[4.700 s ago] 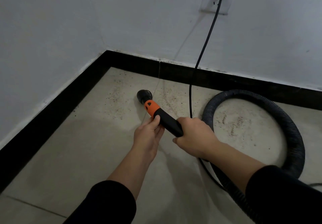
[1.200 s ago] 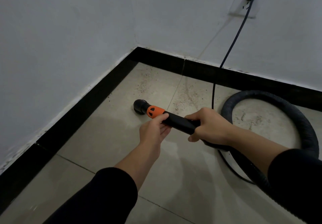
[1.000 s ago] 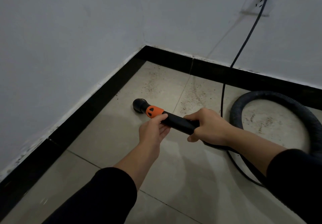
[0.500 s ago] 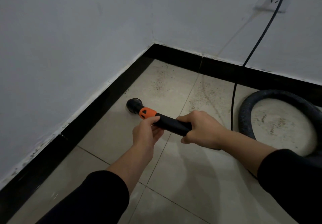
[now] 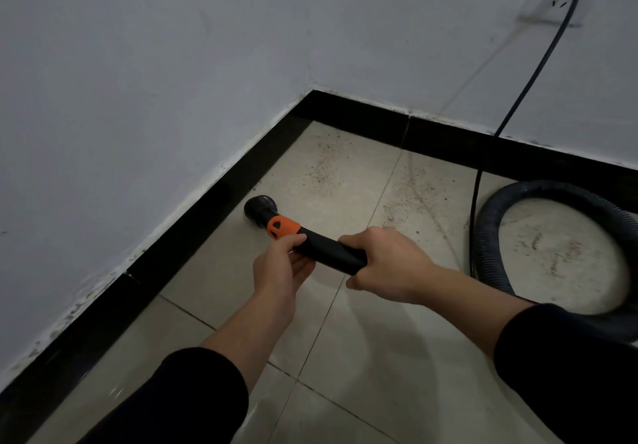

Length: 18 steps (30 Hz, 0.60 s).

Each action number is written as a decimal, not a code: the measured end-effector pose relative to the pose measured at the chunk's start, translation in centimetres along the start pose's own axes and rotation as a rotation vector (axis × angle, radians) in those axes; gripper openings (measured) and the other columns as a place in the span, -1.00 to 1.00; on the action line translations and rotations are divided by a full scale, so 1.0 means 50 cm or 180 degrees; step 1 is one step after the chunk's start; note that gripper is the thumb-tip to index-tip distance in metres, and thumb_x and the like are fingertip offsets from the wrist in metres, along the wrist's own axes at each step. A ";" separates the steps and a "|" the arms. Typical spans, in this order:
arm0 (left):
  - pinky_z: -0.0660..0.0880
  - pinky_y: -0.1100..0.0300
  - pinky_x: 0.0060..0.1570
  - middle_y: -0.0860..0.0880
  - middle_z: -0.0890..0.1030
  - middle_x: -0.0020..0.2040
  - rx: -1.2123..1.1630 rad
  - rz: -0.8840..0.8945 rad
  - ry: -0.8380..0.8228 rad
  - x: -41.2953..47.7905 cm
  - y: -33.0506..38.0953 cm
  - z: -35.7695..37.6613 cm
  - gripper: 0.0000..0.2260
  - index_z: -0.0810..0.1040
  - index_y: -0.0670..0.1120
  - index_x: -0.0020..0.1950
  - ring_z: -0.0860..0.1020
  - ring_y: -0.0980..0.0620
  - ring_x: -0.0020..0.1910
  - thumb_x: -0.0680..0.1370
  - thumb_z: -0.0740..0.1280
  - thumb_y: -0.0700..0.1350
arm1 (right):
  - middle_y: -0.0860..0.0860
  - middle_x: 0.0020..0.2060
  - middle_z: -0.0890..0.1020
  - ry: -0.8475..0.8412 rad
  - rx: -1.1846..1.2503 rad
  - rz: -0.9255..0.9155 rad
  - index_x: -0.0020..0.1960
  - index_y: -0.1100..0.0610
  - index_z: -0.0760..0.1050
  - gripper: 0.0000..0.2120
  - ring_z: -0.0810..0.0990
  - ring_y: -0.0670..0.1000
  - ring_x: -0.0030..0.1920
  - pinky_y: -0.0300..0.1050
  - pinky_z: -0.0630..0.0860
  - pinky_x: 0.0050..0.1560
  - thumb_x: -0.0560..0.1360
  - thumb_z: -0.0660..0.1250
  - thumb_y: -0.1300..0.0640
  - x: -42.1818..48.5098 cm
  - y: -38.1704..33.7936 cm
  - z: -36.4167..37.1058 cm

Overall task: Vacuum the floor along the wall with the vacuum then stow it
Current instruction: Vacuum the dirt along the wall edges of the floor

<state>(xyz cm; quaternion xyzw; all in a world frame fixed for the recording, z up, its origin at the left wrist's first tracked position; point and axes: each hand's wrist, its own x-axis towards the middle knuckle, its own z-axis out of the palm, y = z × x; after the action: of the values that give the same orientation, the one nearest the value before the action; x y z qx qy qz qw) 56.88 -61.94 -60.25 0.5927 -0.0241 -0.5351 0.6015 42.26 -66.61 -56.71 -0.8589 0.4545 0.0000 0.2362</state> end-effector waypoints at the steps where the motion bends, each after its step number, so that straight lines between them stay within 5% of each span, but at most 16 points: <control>1: 0.55 0.18 -0.11 -0.16 0.65 -0.11 0.0003 0.0009 0.0003 0.003 0.001 -0.001 -0.90 0.57 -0.19 0.01 0.63 -0.05 -0.12 0.51 0.36 -0.21 | 0.07 -0.31 0.58 0.0004 -0.0010 -0.0003 -0.05 0.05 0.53 -0.81 0.57 0.08 -0.29 -0.08 0.46 -0.32 0.34 0.38 0.18 0.004 -0.001 0.001; 12: 0.55 0.18 -0.13 -0.18 0.64 -0.11 -0.0012 -0.0224 0.0048 0.047 0.043 -0.007 -0.90 0.57 -0.22 0.00 0.63 -0.05 -0.12 0.52 0.33 -0.23 | 0.04 -0.27 0.58 -0.0149 0.0014 0.0041 0.00 0.03 0.48 -0.79 0.55 0.06 -0.25 -0.05 0.49 -0.25 0.39 0.39 0.14 0.050 -0.023 -0.004; 18: 0.51 0.17 -0.03 -0.20 0.61 -0.04 0.0126 -0.0712 -0.0162 0.045 0.120 -0.004 -0.78 0.51 -0.26 0.18 0.59 -0.05 -0.03 0.54 0.32 -0.25 | 0.07 -0.09 0.61 -0.0415 -0.0052 0.0334 0.12 0.04 0.45 -0.74 0.57 0.12 -0.08 -0.06 0.51 -0.12 0.46 0.38 0.10 0.066 -0.083 -0.042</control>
<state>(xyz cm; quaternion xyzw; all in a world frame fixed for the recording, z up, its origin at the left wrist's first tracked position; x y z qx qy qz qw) 61.66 -64.95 -57.25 0.5896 0.0162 -0.6132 0.5254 46.96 -68.08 -53.87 -0.8340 0.4825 0.0720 0.2579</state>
